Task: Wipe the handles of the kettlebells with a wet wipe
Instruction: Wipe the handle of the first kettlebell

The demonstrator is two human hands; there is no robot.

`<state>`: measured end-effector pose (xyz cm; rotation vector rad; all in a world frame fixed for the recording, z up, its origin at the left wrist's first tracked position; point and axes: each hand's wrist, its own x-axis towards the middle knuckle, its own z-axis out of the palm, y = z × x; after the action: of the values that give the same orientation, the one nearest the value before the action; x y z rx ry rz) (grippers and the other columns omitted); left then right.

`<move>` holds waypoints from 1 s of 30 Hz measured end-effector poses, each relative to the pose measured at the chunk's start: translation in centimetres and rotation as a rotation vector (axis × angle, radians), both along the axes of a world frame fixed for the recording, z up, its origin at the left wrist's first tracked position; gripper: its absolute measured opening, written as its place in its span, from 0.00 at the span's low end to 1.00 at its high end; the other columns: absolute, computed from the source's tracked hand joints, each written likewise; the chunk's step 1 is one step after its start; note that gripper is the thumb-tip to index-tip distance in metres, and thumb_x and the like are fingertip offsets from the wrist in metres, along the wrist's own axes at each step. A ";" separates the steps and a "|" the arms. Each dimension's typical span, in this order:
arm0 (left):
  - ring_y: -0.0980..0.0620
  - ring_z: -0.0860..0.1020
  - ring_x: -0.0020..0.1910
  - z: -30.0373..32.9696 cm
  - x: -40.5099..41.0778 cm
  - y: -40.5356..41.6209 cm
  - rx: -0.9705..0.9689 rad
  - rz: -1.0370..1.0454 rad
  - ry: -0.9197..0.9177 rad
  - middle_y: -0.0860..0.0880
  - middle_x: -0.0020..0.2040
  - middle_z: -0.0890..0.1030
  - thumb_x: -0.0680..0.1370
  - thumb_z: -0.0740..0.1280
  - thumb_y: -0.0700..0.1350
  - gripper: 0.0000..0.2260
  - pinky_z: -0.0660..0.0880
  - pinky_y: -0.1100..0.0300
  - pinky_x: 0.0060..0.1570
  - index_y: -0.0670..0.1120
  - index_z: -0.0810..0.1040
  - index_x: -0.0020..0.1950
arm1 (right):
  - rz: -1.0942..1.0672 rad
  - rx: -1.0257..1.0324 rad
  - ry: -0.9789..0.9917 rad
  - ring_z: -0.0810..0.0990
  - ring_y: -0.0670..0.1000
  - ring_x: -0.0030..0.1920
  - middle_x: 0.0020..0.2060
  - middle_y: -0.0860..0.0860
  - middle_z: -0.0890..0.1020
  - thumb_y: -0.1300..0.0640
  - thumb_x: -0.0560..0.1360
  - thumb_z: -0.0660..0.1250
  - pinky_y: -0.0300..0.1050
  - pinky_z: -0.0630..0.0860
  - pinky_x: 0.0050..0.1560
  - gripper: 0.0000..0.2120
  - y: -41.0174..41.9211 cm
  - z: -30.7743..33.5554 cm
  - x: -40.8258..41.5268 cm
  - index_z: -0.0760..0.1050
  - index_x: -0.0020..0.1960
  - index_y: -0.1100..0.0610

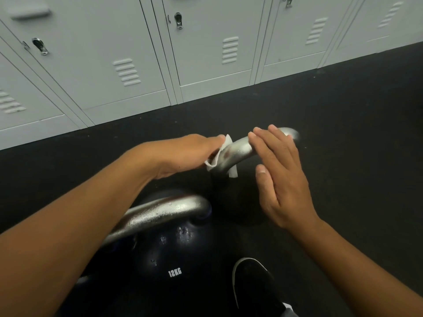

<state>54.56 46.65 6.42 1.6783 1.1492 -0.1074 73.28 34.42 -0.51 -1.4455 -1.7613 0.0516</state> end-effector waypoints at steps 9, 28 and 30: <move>0.62 0.82 0.60 2.7 0.9 -0.9 -0.003 0.022 -0.137 0.57 0.58 0.86 0.88 0.49 0.58 0.24 0.67 0.61 0.69 0.53 0.85 0.61 | -0.024 0.025 0.000 0.62 0.57 0.81 0.77 0.56 0.69 0.59 0.83 0.55 0.56 0.58 0.82 0.24 -0.1 -0.4 0.4 0.69 0.77 0.65; 0.59 0.69 0.75 2.5 3.6 -3.6 0.360 0.065 -0.275 0.58 0.77 0.70 0.85 0.58 0.53 0.21 0.63 0.53 0.77 0.56 0.66 0.80 | -0.003 -0.075 0.173 0.78 0.47 0.68 0.64 0.49 0.83 0.53 0.86 0.48 0.54 0.62 0.79 0.24 2.4 3.1 2.2 0.76 0.74 0.56; 0.59 0.70 0.74 2.1 3.3 -4.0 0.444 0.083 -0.215 0.56 0.77 0.70 0.85 0.59 0.51 0.22 0.64 0.57 0.76 0.53 0.64 0.81 | 0.009 -0.068 0.095 0.79 0.48 0.64 0.59 0.48 0.84 0.53 0.87 0.48 0.52 0.66 0.75 0.24 2.7 3.3 2.2 0.79 0.71 0.55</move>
<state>57.86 42.67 8.50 1.9662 1.1300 0.3993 75.53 37.12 2.75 -1.4597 -1.7031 0.1835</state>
